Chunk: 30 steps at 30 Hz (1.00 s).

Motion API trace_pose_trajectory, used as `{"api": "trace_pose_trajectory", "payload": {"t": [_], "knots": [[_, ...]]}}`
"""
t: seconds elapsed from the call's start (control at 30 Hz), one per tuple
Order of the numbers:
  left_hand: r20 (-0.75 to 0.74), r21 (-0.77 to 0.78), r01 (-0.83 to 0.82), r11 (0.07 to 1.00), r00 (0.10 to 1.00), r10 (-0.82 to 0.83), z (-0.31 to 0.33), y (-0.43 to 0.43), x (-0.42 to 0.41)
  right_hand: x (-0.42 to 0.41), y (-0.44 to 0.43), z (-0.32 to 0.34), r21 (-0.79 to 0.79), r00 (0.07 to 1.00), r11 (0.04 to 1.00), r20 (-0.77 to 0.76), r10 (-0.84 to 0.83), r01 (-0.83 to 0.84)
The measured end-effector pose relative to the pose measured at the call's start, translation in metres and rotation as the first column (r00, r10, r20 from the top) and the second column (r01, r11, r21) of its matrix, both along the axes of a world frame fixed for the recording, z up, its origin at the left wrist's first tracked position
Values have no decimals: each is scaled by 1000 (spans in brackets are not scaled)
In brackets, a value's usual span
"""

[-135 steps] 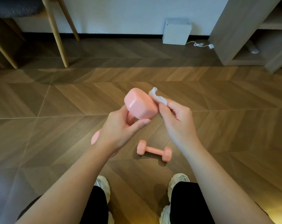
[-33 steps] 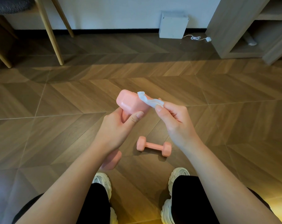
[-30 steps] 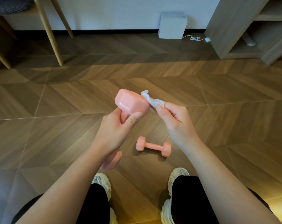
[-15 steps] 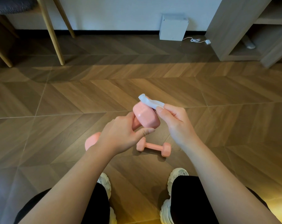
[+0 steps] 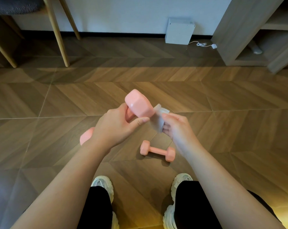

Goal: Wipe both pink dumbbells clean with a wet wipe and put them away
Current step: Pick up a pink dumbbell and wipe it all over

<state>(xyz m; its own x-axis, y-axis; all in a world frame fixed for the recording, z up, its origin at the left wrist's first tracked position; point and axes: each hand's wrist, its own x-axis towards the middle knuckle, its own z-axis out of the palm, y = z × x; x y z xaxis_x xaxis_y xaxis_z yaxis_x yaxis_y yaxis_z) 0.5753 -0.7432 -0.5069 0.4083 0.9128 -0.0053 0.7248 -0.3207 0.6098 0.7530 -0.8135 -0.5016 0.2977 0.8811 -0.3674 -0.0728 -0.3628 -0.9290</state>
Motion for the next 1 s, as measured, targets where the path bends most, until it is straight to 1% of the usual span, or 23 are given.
{"api": "trace_pose_trajectory", "payload": {"t": [0.07, 0.13, 0.2, 0.27, 0.33, 0.37, 0.43, 0.47, 0.5, 0.57, 0.67, 0.73, 0.83, 0.87, 0.93, 0.97, 1.0], "knots": [[-58, 35, 58, 998, 997, -56, -1, -2, -2, 3, 1, 2, -50, 985, 997, -156, -70, 63], [-93, 51, 105, 993, 991, -99, -3, -5, -1, 5, 2, 1, -104, 958, 992, -267, -103, 78], [-136, 75, 151, 986, 981, -140, -3, -7, 0, 4, 2, 3, -149, 941, 985, -312, -130, 86], [-196, 89, 214, 973, 961, -193, -3, -7, 1, 7, 3, 2, -138, 943, 988, -315, -111, 70], [-237, 82, 272, 959, 940, -246, -2, -6, 1, 13, 1, 3, -81, 958, 996, -287, 15, -40], [-250, 79, 300, 951, 929, -273, -2, -6, 1, 16, -1, 4, -63, 962, 990, -251, 109, -129], [-285, 90, 368, 926, 900, -330, -6, -4, 0, 20, -4, 5, -73, 935, 948, -204, 289, -309], [-304, 96, 400, 911, 883, -356, -8, -4, -1, 22, -6, 3, -79, 917, 927, -196, 347, -367], [-325, 98, 426, 899, 868, -376, -8, -5, -1, 21, -7, 1, -78, 910, 918, -187, 369, -389], [-355, 93, 449, 889, 849, -391, -9, -6, -2, 17, -9, 0, -88, 924, 929, -175, 341, -360], [-371, 80, 426, 901, 852, -370, -10, -10, -2, 9, -10, -1, -143, 943, 944, -197, 267, -297], [-374, 125, 400, 908, 867, -330, -12, -11, -2, 4, -11, 1, -190, 955, 957, -240, 173, -221], [-331, 270, 332, 904, 914, -236, -15, -12, -3, 1, -11, 2, -242, 948, 965, -317, 22, -103], [-300, 341, 307, 888, 931, -207, -16, -12, -4, 1, -12, 3, -254, 936, 965, -351, -31, -63], [-219, 502, 257, 826, 962, -166, -16, -14, -3, 3, -12, 4, -270, 897, 962, -418, -143, 28], [-171, 561, 229, 796, 972, -159, -15, -16, -3, 5, -12, 6, -267, 878, 961, -442, -184, 67], [-105, 579, 181, 795, 984, -147, -12, -19, -3, 6, -12, 9, -254, 866, 963, -456, -205, 94]]}}
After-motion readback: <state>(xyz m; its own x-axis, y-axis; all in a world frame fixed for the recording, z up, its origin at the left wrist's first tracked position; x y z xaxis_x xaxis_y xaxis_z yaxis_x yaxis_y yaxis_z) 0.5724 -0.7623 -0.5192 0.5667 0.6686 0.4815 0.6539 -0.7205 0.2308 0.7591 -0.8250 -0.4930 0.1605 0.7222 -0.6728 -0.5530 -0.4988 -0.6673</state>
